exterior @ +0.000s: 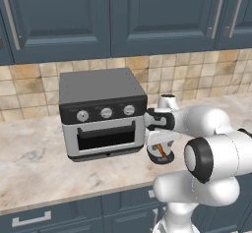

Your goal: Take the chicken drumstick from the fridge and place it on the digital scale on the counter by the fridge. Wait a few seconds for a reading, then move it to the plate on the dining counter.

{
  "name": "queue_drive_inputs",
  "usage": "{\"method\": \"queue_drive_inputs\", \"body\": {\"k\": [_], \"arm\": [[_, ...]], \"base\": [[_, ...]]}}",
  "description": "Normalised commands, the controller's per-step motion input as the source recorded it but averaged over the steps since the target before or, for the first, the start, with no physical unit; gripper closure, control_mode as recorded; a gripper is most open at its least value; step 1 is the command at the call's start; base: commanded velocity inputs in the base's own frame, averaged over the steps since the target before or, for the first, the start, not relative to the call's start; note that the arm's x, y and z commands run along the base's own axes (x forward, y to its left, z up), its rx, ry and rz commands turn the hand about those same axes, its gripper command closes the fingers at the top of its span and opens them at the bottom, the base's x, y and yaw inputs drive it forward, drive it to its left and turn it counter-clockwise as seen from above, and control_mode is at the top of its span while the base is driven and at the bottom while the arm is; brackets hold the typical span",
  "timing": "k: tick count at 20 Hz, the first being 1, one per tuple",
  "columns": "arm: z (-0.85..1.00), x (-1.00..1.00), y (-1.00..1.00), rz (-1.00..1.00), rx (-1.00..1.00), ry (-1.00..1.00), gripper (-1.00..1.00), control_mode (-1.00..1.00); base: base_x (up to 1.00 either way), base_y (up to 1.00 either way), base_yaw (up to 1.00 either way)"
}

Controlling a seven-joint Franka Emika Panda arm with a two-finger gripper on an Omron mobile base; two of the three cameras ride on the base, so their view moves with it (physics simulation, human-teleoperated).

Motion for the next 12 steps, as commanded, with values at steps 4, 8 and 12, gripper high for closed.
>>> {"method": "queue_drive_inputs", "body": {"k": [4, 8, 12], "arm": [[0.0, 0.28, 0.0, 0.0, 0.0, 0.0, -1.0, -1.0], [0.0, 0.21, 0.0, 0.0, 0.0, 0.0, -1.0, -1.0], [-0.15, 0.01, 0.0, 0.0, 0.0, 0.0, -1.0, -1.0]], "base": [[0.0, 0.0, 0.0], [0.0, 0.0, 0.0], [0.0, 0.0, 0.0]]}}
